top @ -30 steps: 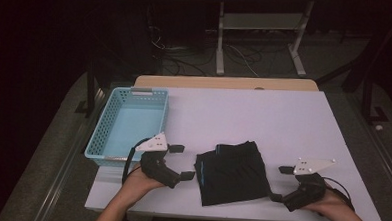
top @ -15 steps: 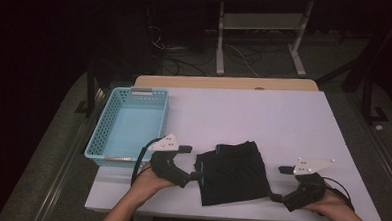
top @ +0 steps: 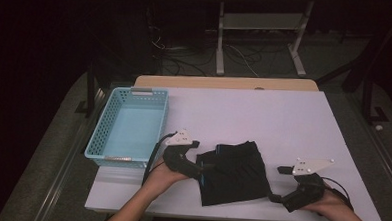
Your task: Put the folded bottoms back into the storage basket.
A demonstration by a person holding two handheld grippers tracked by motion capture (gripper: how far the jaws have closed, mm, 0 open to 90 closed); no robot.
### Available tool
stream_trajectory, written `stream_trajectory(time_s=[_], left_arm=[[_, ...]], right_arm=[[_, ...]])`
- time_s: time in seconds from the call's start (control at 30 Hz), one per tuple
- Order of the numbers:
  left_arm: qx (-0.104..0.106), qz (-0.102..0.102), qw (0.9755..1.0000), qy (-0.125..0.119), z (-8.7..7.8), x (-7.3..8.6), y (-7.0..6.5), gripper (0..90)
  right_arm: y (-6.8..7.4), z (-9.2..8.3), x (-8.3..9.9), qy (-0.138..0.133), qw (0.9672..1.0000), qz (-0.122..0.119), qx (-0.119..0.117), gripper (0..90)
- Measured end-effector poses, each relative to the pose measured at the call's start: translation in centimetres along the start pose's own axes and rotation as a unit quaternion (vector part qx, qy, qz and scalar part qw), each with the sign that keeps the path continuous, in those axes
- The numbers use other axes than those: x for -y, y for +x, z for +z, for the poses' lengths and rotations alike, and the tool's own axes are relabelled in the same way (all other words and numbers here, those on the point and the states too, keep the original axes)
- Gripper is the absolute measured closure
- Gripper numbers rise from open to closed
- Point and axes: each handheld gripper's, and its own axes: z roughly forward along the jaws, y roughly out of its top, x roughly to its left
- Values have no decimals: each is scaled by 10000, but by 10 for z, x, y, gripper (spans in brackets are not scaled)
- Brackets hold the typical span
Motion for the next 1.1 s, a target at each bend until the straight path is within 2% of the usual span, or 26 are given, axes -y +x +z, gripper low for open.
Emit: stream_trajectory(time_s=[0.1,0.2,0.3,0.37,0.5,0.57,0.7,0.8,1.1], left_arm=[[-73,12,10000,52,4,0,3,1],[-202,-73,9997,139,12,1,8,2],[-222,-88,9995,200,14,2,10,2],[-320,-70,9991,252,14,4,12,14],[-422,-144,9985,312,15,9,14,108],[-482,-130,9977,452,17,11,14,141],[-548,-149,9965,612,20,15,13,160],[-519,-183,9962,668,21,17,13,209],[-592,-205,9946,833,24,20,13,254]], right_arm=[[0,0,0,0,10000,1,-3,6],[-1,0,0,5,10000,-7,-2,6],[0,0,0,3,10000,-12,-6,6],[0,0,0,-3,10000,-22,-14,6],[-1,0,0,11,10000,-38,-5,6],[-1,0,0,20,10000,-47,-5,6],[0,1,0,38,10000,-67,-30,6],[0,1,1,63,9999,-69,-39,6],[0,2,1,96,9999,-107,-52,6]])
